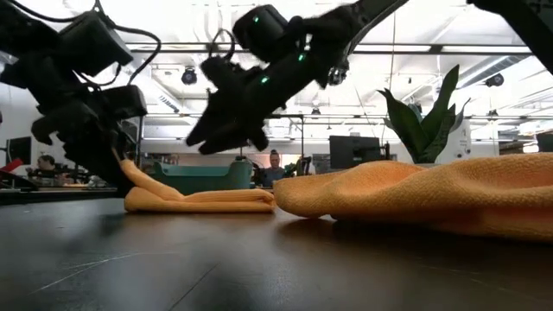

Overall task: Fold microfiber towels
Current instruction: Fold the top orange microfiber cloth

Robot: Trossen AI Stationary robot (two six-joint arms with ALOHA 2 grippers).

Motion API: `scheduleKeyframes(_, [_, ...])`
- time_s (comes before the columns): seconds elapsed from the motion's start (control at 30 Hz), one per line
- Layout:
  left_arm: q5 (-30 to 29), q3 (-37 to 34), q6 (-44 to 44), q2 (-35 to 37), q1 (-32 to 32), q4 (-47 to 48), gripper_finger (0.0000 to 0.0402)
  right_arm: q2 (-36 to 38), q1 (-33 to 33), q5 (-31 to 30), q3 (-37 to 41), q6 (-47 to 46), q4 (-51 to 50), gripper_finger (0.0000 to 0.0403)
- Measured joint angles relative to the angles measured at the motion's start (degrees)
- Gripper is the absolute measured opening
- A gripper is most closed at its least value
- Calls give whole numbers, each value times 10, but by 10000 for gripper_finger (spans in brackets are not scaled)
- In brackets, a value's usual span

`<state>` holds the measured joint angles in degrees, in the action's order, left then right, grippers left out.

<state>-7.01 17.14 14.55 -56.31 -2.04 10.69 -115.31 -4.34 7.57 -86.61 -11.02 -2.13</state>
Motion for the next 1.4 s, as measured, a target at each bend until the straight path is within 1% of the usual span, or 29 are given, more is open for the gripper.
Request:
scheduleKeyframes(0.17, [28, -1, 17, 36, 0, 4, 95, 35, 20, 0, 5, 128, -135, 169])
scheduleKeyframes(0.23, [37, -5, 27, 43, 0, 4, 95, 40, 30, -1, 15, 158, -161, 169])
scheduleKeyframes(0.37, [38, -10, 48, 42, 0, 3, 95, 42, 42, -7, 41, 176, -155, 169])
scheduleKeyframes(0.5, [38, -15, 62, 24, 0, 2, 95, 42, 46, -46, 59, 178, -150, 169])
scheduleKeyframes(0.63, [39, -15, 72, 0, 0, -7, 95, 42, 46, -48, 76, 177, -139, 168])
scheduleKeyframes(0.83, [39, -15, 72, -44, 0, -69, 95, 42, 46, -47, 83, 178, -135, 168])
scheduleKeyframes(0.97, [39, -14, 72, -72, 0, -78, 95, 42, 46, -48, 89, 184, -133, 164])
scheduleKeyframes(1.07, [38, -14, 72, -86, 0, -93, 95, 38, 46, -63, 92, 184, -133, 137])
scheduleKeyframes(1.27, [37, -13, 71, -95, 0, -101, 95, 38, 46, -67, 95, 193, -126, 25])
scheduleKeyframes(1.4, [34, -13, 71, -93, 0, -100, 95, 40, 46, -67, 94, 184, -128, 13])
